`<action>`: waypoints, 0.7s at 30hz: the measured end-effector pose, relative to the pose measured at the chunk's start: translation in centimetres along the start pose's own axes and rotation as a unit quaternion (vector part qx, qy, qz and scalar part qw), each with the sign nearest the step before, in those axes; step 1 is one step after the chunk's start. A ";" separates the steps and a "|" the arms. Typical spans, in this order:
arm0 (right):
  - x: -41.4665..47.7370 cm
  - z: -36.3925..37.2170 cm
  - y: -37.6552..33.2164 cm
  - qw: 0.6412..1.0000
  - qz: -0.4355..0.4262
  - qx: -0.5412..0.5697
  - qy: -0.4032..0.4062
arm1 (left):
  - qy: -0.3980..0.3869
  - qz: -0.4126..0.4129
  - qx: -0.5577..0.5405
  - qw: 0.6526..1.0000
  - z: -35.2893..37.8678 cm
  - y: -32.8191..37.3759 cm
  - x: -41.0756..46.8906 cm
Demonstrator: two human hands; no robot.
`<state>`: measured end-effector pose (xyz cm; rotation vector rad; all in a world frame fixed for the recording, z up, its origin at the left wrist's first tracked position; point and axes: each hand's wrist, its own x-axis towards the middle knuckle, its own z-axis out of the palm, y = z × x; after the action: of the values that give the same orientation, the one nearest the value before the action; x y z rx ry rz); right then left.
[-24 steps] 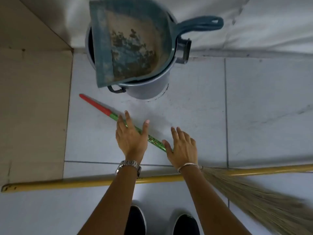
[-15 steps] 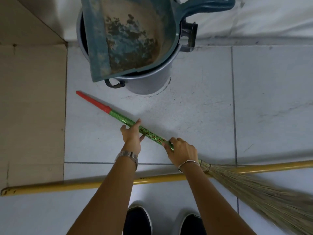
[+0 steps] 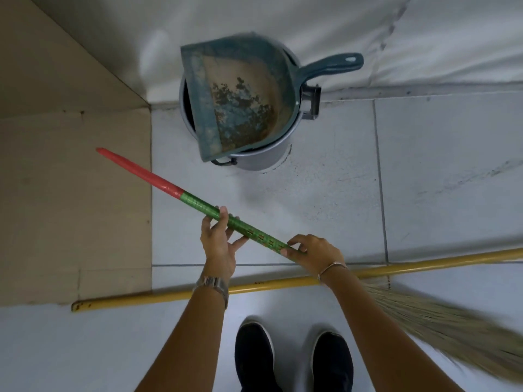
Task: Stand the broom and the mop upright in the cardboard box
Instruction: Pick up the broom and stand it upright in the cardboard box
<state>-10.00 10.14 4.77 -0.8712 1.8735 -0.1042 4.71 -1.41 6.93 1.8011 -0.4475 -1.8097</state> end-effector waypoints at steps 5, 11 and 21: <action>-3.6 -2.6 -2.3 0.998 -0.021 0.055 -0.032 | -0.041 0.050 0.007 0.998 -1.1 3.4 -4.3; -9.1 -8.6 -6.8 0.989 -0.042 0.140 0.003 | -0.102 0.129 0.029 0.986 1.1 11.4 -10.9; -21.0 -22.8 -18.1 0.923 -0.122 0.365 0.019 | -0.264 0.303 0.119 0.908 9.4 30.4 -25.8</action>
<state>-14.96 2.68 39.53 -0.5634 1.5598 -0.9186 -1.29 -11.81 46.12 1.0795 -1.3226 -1.7937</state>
